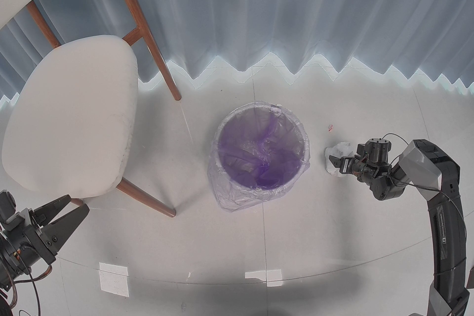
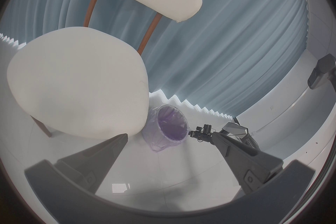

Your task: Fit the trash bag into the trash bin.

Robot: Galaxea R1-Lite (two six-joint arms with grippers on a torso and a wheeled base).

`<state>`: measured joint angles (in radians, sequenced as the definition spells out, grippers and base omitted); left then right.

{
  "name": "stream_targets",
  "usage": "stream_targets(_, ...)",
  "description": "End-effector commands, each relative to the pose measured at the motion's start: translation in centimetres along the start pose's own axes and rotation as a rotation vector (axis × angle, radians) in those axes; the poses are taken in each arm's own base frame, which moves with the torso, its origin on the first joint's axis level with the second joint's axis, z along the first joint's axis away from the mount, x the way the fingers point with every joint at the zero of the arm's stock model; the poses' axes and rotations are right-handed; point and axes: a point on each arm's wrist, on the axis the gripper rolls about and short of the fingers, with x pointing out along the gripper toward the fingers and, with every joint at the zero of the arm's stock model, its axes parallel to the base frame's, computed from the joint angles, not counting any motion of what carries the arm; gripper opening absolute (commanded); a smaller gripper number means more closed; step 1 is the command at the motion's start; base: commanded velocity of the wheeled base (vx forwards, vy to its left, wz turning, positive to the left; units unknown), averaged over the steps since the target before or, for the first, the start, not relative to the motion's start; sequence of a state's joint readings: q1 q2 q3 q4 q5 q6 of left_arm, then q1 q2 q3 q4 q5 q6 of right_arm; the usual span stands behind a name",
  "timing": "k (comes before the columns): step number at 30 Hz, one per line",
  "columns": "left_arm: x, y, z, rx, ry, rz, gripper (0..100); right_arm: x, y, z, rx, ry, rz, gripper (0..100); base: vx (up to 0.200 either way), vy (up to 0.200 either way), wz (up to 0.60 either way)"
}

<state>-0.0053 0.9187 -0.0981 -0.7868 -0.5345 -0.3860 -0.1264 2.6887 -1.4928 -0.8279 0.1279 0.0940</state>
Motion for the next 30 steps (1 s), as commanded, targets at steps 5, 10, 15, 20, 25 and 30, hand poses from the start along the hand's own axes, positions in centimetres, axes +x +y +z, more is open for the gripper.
stream_targets(5,-0.1,0.1,-0.3,-0.005,0.010,0.004,100,1.8,-0.3,-0.2,0.000,0.000,-0.003,100,0.000,0.000,0.00)
stream_targets(10,-0.1,0.1,-0.4,-0.006,0.011,0.004,100,2.5,-0.5,-0.1,0.000,-0.006,-0.013,100,0.000,0.000,0.00)
stream_targets(15,-0.2,0.1,-0.5,-0.005,0.009,0.007,100,2.7,-0.5,0.0,0.000,-0.007,-0.021,100,0.000,0.000,0.00)
stream_targets(20,-0.3,0.0,-0.5,-0.001,0.002,0.006,100,2.9,-0.5,-0.5,0.000,0.001,-0.025,100,0.000,0.000,0.00)
stream_targets(25,-0.4,0.1,-0.6,-0.004,0.004,0.011,100,3.2,-0.6,-0.6,0.000,-0.004,-0.024,100,0.000,0.000,0.00)
stream_targets(30,-0.4,0.1,-0.6,-0.007,0.007,0.009,100,3.5,-0.7,-0.9,0.001,0.006,-0.039,0,0.000,0.000,0.00)
